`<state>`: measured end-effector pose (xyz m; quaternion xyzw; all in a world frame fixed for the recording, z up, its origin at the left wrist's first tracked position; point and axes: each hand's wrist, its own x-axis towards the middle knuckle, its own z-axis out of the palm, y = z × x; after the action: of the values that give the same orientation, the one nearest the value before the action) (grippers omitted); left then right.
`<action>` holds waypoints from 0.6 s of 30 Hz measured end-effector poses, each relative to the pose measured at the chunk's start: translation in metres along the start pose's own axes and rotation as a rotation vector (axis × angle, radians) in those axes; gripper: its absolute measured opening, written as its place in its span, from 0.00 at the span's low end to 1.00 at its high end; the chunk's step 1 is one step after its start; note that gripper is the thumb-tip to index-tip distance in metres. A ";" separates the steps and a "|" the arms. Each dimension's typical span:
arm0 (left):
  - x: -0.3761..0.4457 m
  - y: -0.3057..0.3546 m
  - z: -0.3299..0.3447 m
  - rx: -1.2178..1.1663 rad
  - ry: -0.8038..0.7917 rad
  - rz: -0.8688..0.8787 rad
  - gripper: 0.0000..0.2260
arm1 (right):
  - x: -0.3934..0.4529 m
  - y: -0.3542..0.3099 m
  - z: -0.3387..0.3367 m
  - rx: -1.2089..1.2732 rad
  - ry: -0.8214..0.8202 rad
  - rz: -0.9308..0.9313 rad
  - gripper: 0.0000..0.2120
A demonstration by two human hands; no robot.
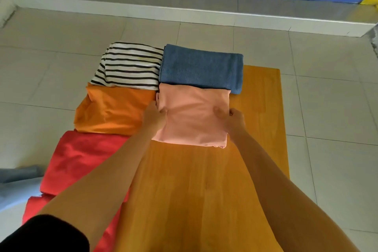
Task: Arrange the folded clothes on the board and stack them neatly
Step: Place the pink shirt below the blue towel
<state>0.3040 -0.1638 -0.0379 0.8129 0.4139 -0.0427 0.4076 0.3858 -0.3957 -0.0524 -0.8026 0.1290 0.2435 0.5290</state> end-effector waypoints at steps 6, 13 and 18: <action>0.002 0.001 -0.009 0.002 -0.048 0.031 0.22 | -0.008 -0.005 0.004 -0.106 0.170 -0.008 0.17; -0.004 0.003 -0.011 0.010 -0.110 0.069 0.21 | -0.015 -0.010 -0.011 -0.175 0.217 -0.021 0.16; -0.009 0.002 -0.036 0.011 -0.144 0.142 0.18 | -0.023 -0.018 -0.013 -0.200 0.251 0.053 0.16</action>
<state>0.2902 -0.1448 -0.0092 0.8373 0.3246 -0.0743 0.4337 0.3781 -0.4014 -0.0220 -0.8716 0.1902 0.1669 0.4198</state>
